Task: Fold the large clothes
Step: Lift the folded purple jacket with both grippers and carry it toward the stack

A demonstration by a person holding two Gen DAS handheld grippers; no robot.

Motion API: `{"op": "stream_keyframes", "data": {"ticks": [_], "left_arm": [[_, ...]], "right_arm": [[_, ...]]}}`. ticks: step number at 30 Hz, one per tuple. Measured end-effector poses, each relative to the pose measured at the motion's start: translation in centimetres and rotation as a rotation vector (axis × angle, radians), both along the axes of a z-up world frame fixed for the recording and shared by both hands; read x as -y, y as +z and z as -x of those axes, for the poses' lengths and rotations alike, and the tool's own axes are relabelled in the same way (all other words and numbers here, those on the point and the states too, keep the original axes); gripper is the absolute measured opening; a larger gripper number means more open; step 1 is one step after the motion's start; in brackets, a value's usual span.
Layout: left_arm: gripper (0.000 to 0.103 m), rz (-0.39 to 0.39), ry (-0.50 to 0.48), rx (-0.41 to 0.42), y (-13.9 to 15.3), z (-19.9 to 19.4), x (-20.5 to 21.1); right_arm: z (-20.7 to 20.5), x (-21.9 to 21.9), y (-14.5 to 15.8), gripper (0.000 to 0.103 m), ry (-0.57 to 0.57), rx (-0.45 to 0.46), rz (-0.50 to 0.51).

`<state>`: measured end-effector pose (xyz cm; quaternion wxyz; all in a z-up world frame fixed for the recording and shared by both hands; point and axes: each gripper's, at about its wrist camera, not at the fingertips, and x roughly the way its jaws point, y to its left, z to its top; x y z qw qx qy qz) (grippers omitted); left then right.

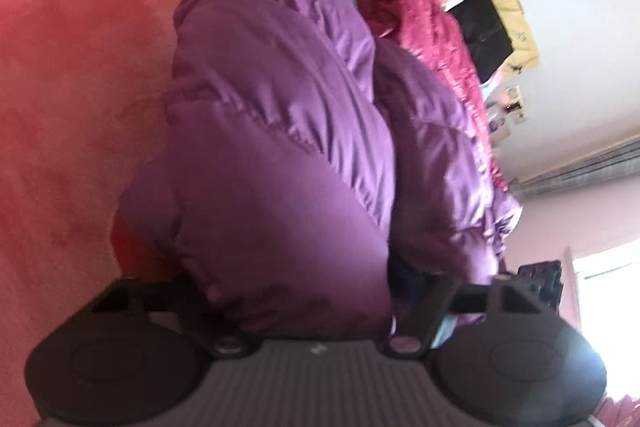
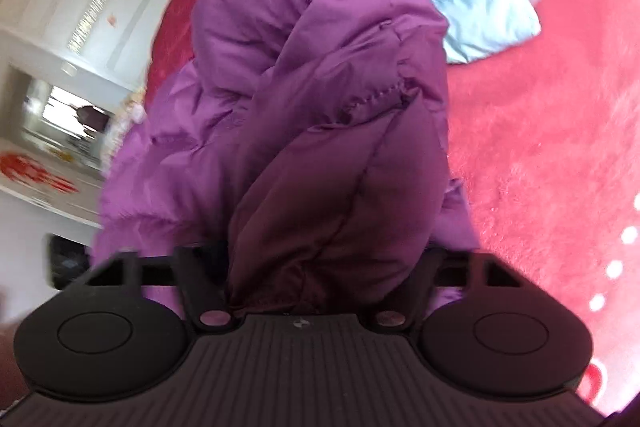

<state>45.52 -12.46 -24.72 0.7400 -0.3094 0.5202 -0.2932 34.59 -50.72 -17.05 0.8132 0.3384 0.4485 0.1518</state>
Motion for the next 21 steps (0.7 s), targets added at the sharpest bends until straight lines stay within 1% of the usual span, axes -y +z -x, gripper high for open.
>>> {"op": "stream_keyframes", "data": {"ticks": [1,2,4,5,6,7,10,13,15,18,21], "left_arm": [[0.056,0.006,0.006,0.005,0.4,0.2,0.0],[0.053,0.011,0.01,0.013,0.9,0.5,0.0],[0.045,0.026,0.018,0.04,2.1,1.1,0.1],[0.043,0.03,0.021,0.057,2.9,1.5,0.3],[0.041,0.035,0.019,0.072,3.7,1.8,0.4],[0.039,0.044,0.014,0.087,4.6,2.0,0.5],[0.035,0.076,-0.006,0.117,7.2,2.7,0.7],[0.031,0.093,-0.017,0.141,10.0,2.9,0.8],[0.029,0.116,-0.016,0.173,12.3,3.0,0.6],[0.028,0.146,-0.007,0.225,16.1,2.8,0.3],[0.028,0.151,-0.015,0.29,20.0,2.2,0.1]], "right_arm": [[0.2,-0.5,0.7,0.054,-0.004,0.003,0.037],[0.3,-1.3,1.5,0.047,-0.004,0.014,0.091],[1.0,-3.1,3.6,0.041,0.006,0.051,0.234],[1.4,-4.1,4.5,0.038,0.016,0.073,0.298],[1.8,-4.9,5.5,0.037,0.024,0.098,0.351],[2.2,-5.5,6.5,0.034,0.022,0.121,0.383],[3.4,-6.8,9.3,0.03,0.016,0.183,0.419],[4.4,-8.0,12.4,0.028,0.022,0.24,0.443],[5.1,-8.5,14.6,0.028,0.025,0.281,0.458],[6.2,-7.5,18.2,0.027,0.01,0.337,0.466],[6.2,-7.0,21.5,0.027,-0.018,0.392,0.47]]}}
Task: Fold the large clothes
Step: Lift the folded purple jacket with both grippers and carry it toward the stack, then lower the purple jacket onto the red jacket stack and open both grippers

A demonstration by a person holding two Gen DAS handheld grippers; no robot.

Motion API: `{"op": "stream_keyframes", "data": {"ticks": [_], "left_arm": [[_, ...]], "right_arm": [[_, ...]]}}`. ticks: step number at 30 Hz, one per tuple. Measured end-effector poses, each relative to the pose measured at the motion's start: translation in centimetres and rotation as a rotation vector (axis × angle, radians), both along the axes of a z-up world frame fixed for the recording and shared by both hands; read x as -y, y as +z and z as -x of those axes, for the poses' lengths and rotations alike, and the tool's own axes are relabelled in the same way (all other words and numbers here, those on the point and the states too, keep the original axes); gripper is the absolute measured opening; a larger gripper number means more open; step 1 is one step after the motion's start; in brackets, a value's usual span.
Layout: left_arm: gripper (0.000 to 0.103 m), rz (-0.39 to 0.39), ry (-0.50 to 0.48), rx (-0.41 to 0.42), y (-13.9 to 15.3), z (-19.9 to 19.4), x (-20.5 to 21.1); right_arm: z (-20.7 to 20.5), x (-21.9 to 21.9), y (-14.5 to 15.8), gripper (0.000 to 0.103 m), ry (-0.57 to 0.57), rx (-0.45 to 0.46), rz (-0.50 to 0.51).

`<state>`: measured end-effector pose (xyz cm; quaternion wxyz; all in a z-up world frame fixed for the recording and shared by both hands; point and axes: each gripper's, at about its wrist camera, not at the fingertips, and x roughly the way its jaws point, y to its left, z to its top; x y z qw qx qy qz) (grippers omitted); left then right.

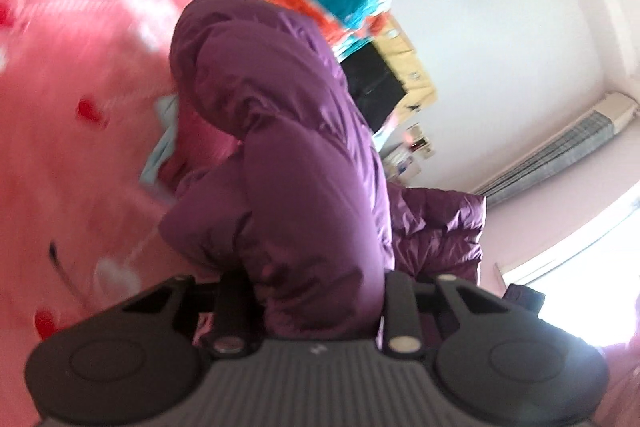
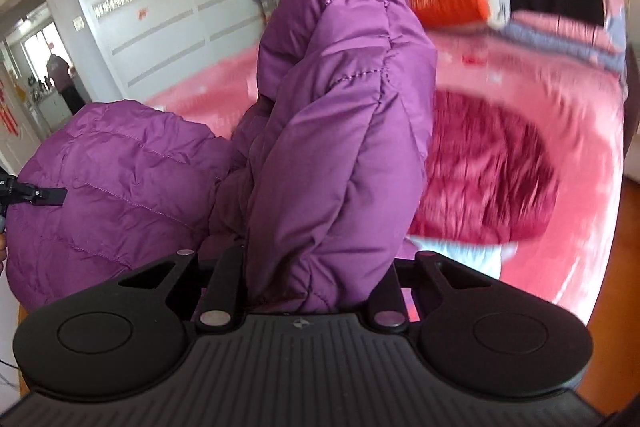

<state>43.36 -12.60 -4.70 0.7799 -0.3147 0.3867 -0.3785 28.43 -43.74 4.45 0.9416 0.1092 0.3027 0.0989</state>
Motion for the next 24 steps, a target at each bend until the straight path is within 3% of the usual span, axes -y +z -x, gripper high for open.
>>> {"op": "stream_keyframes", "data": {"ticks": [8,14,20,24], "left_arm": [[0.028,0.006,-0.082,0.247,10.3,-7.4,3.5],[0.028,0.015,-0.069,0.381,14.2,-14.5,7.8],[0.029,0.05,-0.012,0.479,15.0,-19.7,10.6],[0.029,0.018,0.008,0.367,10.7,-22.5,12.0]], "right_arm": [[-2.9,3.6,9.9,0.027,-0.074,0.192,0.046],[-7.2,6.8,14.3,0.027,-0.186,0.339,0.152],[-11.3,9.1,16.0,0.027,-0.303,0.493,0.24],[-13.9,12.3,14.5,0.028,-0.361,0.464,0.214]]}}
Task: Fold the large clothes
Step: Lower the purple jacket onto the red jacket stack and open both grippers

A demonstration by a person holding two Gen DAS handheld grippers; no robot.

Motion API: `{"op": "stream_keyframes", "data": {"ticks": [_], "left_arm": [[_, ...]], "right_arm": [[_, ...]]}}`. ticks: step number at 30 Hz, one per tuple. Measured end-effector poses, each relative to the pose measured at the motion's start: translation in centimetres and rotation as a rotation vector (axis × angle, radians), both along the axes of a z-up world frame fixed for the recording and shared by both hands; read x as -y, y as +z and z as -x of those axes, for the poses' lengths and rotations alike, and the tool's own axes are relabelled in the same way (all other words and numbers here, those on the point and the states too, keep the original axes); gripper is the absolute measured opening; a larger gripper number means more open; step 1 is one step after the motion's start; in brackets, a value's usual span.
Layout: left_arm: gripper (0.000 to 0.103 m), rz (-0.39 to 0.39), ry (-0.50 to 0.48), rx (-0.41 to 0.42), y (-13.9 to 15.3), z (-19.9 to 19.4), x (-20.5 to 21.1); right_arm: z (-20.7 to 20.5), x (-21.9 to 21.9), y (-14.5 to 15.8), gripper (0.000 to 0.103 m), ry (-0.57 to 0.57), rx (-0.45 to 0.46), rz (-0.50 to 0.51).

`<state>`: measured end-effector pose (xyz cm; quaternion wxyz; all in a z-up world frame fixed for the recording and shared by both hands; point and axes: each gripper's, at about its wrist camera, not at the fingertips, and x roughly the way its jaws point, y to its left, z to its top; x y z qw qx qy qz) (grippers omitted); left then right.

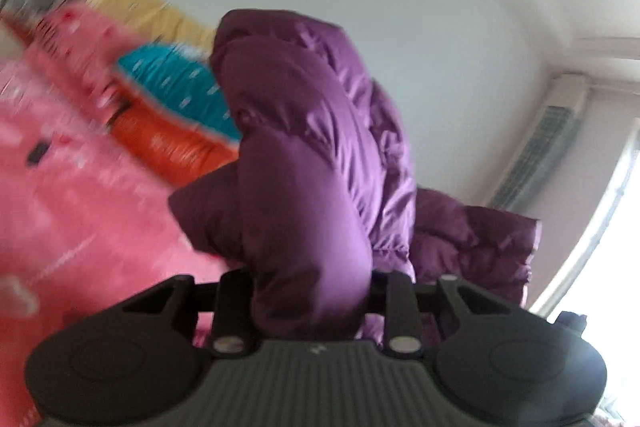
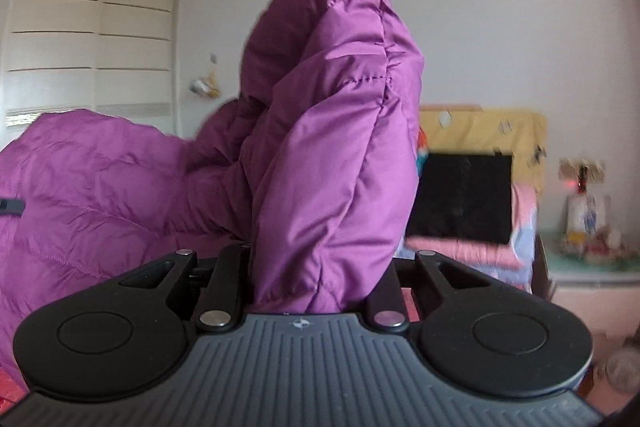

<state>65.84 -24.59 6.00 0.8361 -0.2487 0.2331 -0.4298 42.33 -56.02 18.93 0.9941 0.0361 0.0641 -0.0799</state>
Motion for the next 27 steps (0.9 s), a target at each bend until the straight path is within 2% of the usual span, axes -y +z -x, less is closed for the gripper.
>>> {"op": "stream_keyframes", "data": {"ticks": [4,7,9,11,12,13,14,17,21,22,24,25,27], "left_arm": [[0.029,-0.079,-0.002,-0.133,-6.9,-0.9,1.5],[0.03,-0.148,0.053,-0.246,-12.6,-1.9,2.5],[0.033,-0.196,0.096,-0.285,-15.1,-2.3,2.9],[0.037,-0.185,0.131,-0.314,-16.9,-2.4,2.5],[0.04,-0.184,0.142,-0.316,-17.2,-2.8,2.4],[0.042,-0.188,0.15,-0.313,-17.4,-2.8,2.4],[0.043,-0.195,0.157,-0.309,-17.3,-2.9,2.5],[0.047,-0.215,0.182,-0.301,-17.3,-2.8,3.2],[0.051,-0.248,0.278,-0.302,-17.4,-4.8,4.4],[0.052,-0.254,0.309,-0.306,-17.6,-5.7,5.0],[0.059,-0.287,0.381,-0.313,-17.6,-6.5,5.9],[0.063,-0.309,0.406,-0.313,-17.7,-6.8,6.3],[0.072,-0.361,0.446,-0.301,-17.8,-6.8,7.1]], "right_arm": [[-2.6,2.7,-6.0,0.028,-0.017,-0.161,-0.078],[-5.3,4.3,-12.3,0.029,-0.051,-0.314,-0.142],[-7.2,5.1,-16.6,0.031,-0.082,-0.416,-0.146],[-8.3,5.5,-19.6,0.043,-0.123,-0.463,-0.114],[-8.8,5.8,-20.4,0.048,-0.137,-0.476,-0.112],[-9.2,6.2,-21.2,0.057,-0.151,-0.479,-0.113],[-9.7,6.5,-21.9,0.06,-0.164,-0.479,-0.111],[-11.2,6.6,-23.5,0.063,-0.188,-0.494,-0.083],[-13.0,5.2,-23.5,0.069,-0.234,-0.497,-0.013],[-13.4,4.9,-23.2,0.073,-0.25,-0.495,-0.003],[-14.4,4.3,-22.9,0.089,-0.291,-0.498,0.02],[-14.9,4.3,-23.0,0.103,-0.321,-0.507,0.033],[-15.6,4.8,-23.6,0.103,-0.361,-0.517,0.051]]}}
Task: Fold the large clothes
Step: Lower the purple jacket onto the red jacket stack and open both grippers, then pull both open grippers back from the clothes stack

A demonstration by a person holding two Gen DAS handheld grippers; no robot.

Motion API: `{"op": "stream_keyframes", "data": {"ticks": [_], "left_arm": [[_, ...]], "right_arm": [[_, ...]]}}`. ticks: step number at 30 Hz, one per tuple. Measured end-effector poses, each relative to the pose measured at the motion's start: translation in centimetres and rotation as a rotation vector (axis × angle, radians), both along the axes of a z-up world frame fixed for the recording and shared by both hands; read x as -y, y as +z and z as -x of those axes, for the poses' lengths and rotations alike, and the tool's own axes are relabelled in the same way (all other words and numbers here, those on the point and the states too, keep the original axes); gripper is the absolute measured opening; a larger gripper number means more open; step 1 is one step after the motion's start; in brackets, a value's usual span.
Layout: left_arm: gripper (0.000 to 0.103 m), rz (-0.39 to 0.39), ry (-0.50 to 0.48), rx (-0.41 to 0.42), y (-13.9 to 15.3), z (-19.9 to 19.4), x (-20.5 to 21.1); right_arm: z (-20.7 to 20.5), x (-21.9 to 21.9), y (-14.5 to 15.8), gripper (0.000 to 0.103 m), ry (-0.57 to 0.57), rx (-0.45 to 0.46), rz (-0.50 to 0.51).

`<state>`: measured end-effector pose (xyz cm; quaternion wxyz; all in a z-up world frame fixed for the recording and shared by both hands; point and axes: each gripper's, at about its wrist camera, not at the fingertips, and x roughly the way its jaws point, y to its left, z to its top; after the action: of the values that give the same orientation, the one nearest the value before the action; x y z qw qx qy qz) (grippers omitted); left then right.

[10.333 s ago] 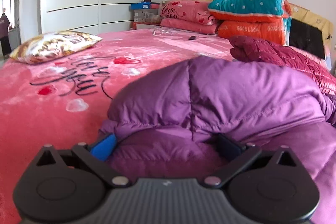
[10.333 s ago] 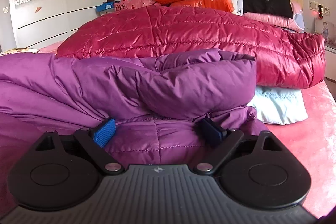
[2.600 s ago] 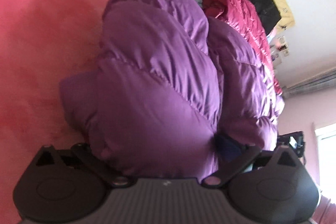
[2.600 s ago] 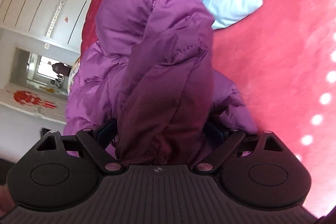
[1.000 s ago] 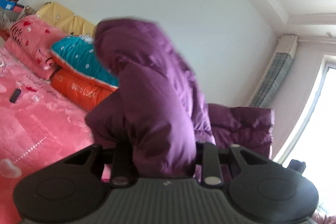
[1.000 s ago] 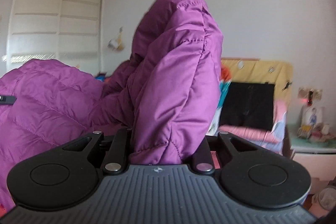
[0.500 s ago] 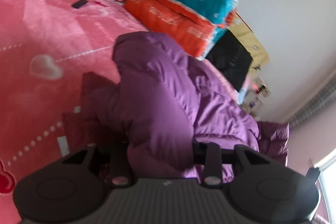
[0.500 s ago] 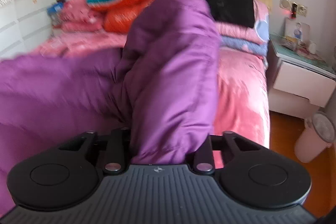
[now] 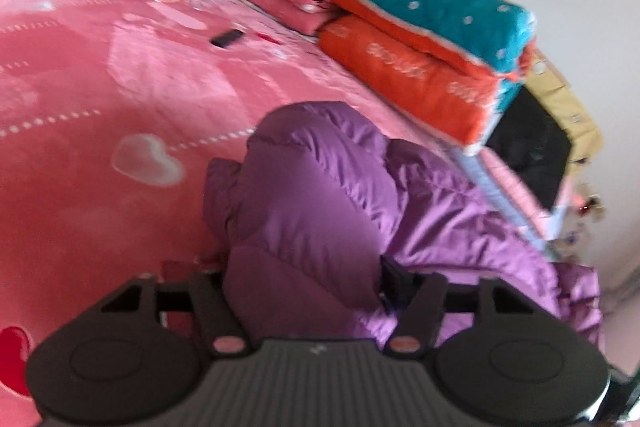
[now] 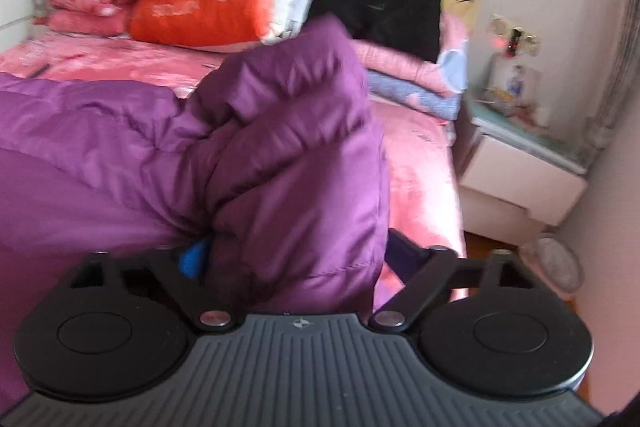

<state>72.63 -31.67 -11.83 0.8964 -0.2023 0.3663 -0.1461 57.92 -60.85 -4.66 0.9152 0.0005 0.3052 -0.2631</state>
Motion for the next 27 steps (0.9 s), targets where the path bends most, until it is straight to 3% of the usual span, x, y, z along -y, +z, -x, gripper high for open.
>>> {"op": "stream_keyframes", "data": {"ticks": [2,6,9,13,19,27], "left_arm": [[0.077,-0.036,0.013,0.012,-0.4,0.3,0.3],[0.078,-0.028,0.024,0.04,-0.5,0.9,-0.5],[0.08,-0.018,0.017,0.07,0.2,1.8,-1.3],[0.094,-0.079,0.021,0.164,1.8,4.3,-3.2],[0.098,-0.197,0.066,0.282,3.4,9.6,-7.3],[0.101,-0.343,-0.027,0.286,0.9,19.9,-7.8]], "right_arm": [[0.2,0.0,-0.3,0.103,0.002,-0.005,-0.006],[1.6,0.3,0.1,0.103,0.018,0.042,0.0],[4.1,0.7,1.0,0.103,0.017,0.132,-0.062],[8.0,2.0,2.8,0.103,-0.006,0.262,-0.141],[13.9,1.4,4.2,0.103,-0.06,0.353,-0.119],[22.8,-4.1,1.6,0.103,-0.096,0.371,-0.128]]}}
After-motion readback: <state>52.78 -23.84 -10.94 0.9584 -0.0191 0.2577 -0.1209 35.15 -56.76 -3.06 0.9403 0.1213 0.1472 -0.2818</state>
